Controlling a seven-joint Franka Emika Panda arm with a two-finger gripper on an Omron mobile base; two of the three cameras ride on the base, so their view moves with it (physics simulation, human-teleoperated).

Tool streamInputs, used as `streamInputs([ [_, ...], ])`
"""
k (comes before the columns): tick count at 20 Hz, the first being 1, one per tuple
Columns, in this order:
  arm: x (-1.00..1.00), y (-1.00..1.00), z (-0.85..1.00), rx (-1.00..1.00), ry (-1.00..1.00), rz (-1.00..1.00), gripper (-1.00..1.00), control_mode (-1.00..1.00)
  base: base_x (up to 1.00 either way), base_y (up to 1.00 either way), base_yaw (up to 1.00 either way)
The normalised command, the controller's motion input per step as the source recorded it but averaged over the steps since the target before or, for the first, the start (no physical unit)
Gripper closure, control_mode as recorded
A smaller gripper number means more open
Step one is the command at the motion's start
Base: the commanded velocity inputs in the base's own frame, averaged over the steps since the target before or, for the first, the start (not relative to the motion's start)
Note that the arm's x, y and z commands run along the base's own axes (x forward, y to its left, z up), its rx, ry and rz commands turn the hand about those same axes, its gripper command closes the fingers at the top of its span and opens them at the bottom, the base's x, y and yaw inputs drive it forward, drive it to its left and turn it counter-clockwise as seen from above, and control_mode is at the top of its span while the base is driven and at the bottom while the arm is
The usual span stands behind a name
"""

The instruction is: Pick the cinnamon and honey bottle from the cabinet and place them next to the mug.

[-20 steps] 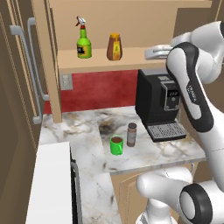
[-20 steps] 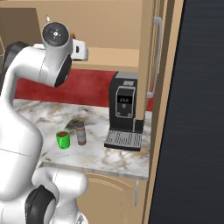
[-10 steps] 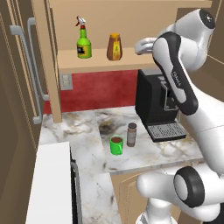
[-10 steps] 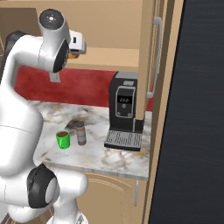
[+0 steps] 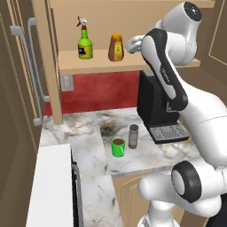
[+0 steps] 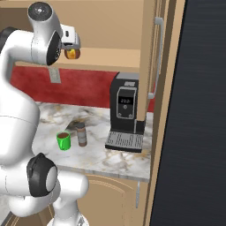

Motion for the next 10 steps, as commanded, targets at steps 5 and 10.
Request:
streamInputs([
  [5, 0.30, 0.00, 0.00, -0.08, 0.00, -0.02, -1.00, -1.00, 0.00, 0.00, 0.00],
  [10, 0.39, 0.00, 0.00, -0.03, 0.01, -0.01, -1.00, -1.00, 0.00, 0.00, 0.00],
])
